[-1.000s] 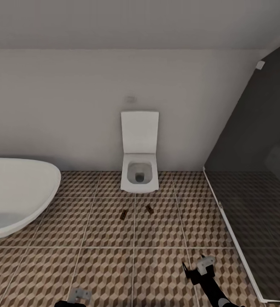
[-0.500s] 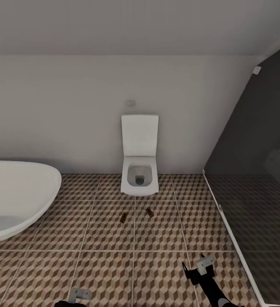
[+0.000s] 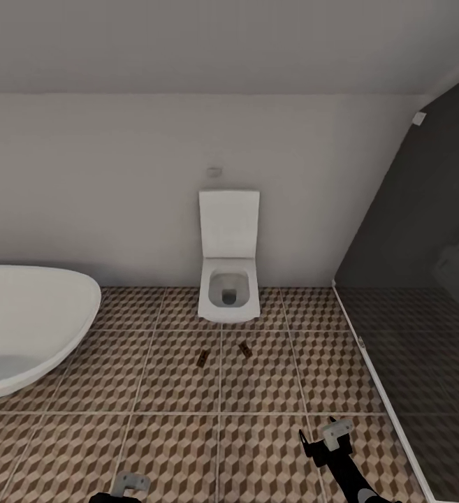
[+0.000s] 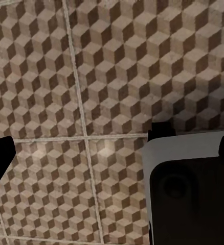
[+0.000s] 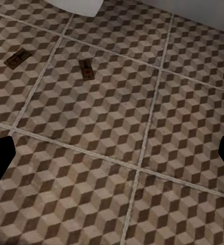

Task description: Take the four mousetraps from the cabinet in the bathroom and place them on the bathroom floor. Make sure all four end up on the same floor surface, and ensure that at least two of them are either under or directly next to the same bathroom sink.

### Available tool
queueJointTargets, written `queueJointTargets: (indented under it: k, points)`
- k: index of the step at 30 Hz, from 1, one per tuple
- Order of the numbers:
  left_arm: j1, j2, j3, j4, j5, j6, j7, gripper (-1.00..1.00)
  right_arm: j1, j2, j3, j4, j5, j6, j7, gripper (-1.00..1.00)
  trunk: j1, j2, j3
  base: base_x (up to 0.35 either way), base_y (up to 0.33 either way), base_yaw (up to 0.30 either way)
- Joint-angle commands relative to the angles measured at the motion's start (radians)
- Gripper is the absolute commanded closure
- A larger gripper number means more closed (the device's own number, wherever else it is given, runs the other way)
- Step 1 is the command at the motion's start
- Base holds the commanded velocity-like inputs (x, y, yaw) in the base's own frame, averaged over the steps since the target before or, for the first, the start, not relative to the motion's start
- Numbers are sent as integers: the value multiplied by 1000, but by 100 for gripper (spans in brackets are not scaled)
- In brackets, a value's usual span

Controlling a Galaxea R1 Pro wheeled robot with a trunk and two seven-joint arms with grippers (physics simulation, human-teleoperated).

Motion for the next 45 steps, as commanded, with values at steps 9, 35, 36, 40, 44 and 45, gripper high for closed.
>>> queueJointTargets:
  k: [9, 35, 36, 40, 44, 45]
  points:
    - [0, 0, -8, -3, 9, 1, 5, -100, -1, -5, 1, 1, 7, -1, -6, -100, 0, -2, -1, 0, 0, 0]
    - [0, 1, -5, -6, 11, 1, 6, -100, 288, -17, 1, 3, 4, -182, -3, -100, 0, -2, -1, 0, 0, 0]
    - [0, 1, -5, -6, 11, 1, 6, -100, 297, -6, 1, 3, 4, -191, -5, -100, 0, -2, -1, 0, 0, 0]
    - [0, 3, -5, -2, 12, 0, 6, -100, 307, 10, -1, 1, 4, -201, -16, -100, 0, -2, -1, 0, 0, 0]
    - [2, 4, -5, 16, 13, -4, 5, -100, 310, 16, -7, -2, 3, -201, -37, -100, 0, -2, -1, 0, 0, 0]
    - [4, 4, -5, 22, 13, -6, 5, -100, 311, 18, -9, -2, 3, -199, -44, -100, 0, -2, -1, 0, 0, 0]
